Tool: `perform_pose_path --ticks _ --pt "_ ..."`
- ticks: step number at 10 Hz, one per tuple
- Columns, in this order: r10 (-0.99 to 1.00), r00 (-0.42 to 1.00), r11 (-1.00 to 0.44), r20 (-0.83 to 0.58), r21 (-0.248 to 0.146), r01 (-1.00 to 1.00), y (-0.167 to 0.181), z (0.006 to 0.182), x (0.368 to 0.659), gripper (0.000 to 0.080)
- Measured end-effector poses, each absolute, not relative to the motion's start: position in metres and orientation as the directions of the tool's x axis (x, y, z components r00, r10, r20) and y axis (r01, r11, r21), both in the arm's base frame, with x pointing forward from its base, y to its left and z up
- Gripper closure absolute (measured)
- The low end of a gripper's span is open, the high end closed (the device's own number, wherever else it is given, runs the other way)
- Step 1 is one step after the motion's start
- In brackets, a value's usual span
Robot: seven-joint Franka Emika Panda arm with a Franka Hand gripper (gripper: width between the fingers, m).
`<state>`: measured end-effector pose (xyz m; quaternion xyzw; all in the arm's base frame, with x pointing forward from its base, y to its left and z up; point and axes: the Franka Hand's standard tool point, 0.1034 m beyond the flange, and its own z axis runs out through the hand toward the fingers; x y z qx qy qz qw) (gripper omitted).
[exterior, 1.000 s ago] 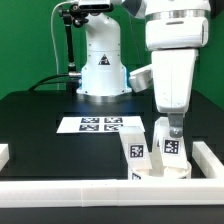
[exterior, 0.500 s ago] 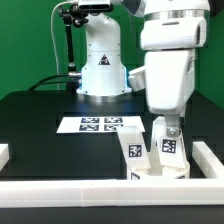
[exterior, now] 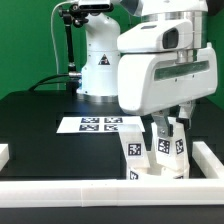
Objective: Assemble stool
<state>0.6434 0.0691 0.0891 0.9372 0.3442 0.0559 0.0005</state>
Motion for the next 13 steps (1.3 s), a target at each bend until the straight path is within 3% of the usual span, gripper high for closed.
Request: perform_pose_path --ticks 3,6,9,13 --pt "0.475 0.866 -0.879 0.157 0.036 0.475 0.070 0.090 0.648 0.0459" --pt "0.328 0.930 -0.943 0.162 0.002 0.333 0.071 0.090 0.648 0.0459" --pt "0.064 0.985 -0.995 0.161 -0.065 0.075 0.075 0.089 0.648 0.0459" --pt "-0.281 0.947 -0.955 0.153 -0.142 -0.260 0.087 0.088 0.650 0.0459"
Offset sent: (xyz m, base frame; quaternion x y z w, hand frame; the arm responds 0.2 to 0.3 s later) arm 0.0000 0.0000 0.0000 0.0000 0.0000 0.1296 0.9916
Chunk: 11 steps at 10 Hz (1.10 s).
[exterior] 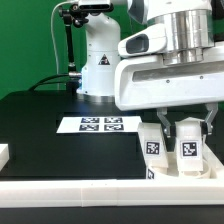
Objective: Assemble stool
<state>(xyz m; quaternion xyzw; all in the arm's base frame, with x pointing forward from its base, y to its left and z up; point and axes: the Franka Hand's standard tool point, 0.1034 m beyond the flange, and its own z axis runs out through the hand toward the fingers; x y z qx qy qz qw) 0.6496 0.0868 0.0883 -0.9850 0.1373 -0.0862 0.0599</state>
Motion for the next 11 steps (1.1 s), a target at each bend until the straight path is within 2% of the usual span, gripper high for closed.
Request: perform_pose_path --ticks 3,6,11 --pt "-0.512 0.852 -0.853 0.109 -0.185 -0.489 0.0867 0.0880 0.6495 0.0459" --pt "-0.673 0.737 -0.732 0.066 -0.200 -0.651 0.0861 0.0878 0.6491 0.0459" --pt "-0.897 0.441 -0.426 -0.025 -0.209 -0.880 0.0871 0.0871 0.6477 0.0459"
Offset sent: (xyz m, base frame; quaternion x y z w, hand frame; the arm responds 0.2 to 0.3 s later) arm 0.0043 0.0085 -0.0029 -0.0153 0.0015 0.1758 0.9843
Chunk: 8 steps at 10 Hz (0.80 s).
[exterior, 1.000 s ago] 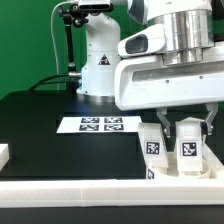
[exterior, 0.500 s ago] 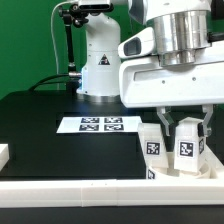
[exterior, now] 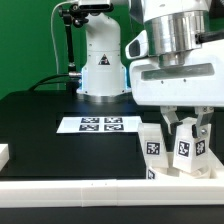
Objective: Assemble stool
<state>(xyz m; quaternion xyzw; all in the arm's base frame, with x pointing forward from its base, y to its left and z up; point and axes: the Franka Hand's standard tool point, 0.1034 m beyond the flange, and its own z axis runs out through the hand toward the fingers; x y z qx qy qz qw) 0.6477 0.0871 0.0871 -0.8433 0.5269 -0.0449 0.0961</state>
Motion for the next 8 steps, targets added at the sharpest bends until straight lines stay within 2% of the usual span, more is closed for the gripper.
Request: perform_pose_path --ticks 5,6,7,8 --pt "-0.969 0.226 -0.203 -0.101 -0.200 -0.959 0.0905 0.0865 0.6461 0.0459" --pt "-0.970 0.218 -0.193 -0.108 -0.200 -0.960 0.0923 0.0861 0.6457 0.0375" --pt "-0.964 0.242 -0.219 -0.106 -0.197 -0.956 0.0928 0.0864 0.6452 0.0375" --pt "-0.955 0.276 -0.253 -0.106 -0.190 -0.948 0.0931 0.0894 0.6453 0.0212"
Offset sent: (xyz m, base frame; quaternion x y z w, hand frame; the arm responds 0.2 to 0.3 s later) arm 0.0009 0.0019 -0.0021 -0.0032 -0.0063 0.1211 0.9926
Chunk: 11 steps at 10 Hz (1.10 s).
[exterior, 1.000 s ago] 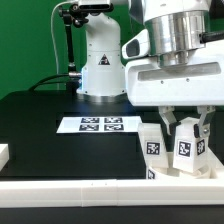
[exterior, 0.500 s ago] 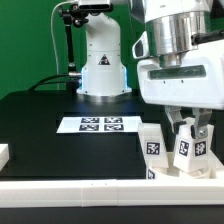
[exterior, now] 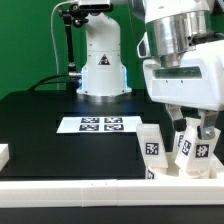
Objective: Assemble stool
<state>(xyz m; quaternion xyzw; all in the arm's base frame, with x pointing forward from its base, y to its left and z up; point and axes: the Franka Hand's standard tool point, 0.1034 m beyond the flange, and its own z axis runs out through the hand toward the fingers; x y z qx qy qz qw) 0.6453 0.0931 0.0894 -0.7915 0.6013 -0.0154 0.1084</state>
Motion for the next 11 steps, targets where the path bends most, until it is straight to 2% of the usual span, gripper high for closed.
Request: perform_pose_path --ticks 1,4,6,8,10,11 --pt "-0.946 0.308 -0.285 -0.098 -0.199 -0.938 0.092 0.093 0.647 0.0163" --pt "-0.895 0.439 -0.415 -0.079 -0.212 -0.885 0.091 0.113 0.649 0.0151" --pt "-0.875 0.479 -0.456 -0.067 -0.216 -0.863 0.092 0.111 0.649 0.0151" --pt "-0.790 0.613 -0.592 -0.032 -0.224 -0.774 0.092 0.111 0.649 0.0151" --pt "-0.606 0.795 -0.782 0.028 -0.203 -0.589 0.095 0.112 0.648 0.0151" --pt "-0.476 0.877 -0.870 0.067 -0.179 -0.459 0.095 0.114 0.649 0.0151"
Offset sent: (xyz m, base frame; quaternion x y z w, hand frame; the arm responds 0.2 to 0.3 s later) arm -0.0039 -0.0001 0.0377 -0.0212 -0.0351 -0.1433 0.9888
